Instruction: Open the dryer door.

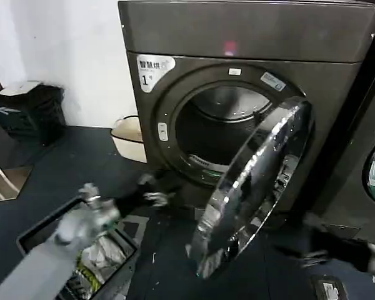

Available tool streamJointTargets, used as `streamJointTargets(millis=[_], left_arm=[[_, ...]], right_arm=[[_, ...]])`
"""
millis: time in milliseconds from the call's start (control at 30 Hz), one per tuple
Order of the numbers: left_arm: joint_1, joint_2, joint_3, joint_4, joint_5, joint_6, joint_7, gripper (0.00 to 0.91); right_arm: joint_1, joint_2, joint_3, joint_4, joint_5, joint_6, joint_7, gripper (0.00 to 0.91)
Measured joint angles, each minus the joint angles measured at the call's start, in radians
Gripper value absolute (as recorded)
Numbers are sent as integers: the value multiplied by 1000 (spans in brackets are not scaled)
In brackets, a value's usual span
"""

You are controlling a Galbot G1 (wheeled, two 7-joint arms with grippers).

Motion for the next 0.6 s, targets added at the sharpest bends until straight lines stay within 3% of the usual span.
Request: streamJointTargets(millis=[100,300,400,600], left_arm=[[-65,-1,99,-9,-30,-8,4,907],[-192,-5,295,-39,-99,-34,-9,907],[-251,-27,380,-37,-105,-41,-18,907],[-371,-104,534,-2,-105,-48,-21,907]], right_arm=[[-41,49,132,31,34,-26,131,907],[-109,119,353,82,38,-99,420,907],[-139,120,468,83,58,-142,592,907],[-201,79,703,23,23,-228,849,907]])
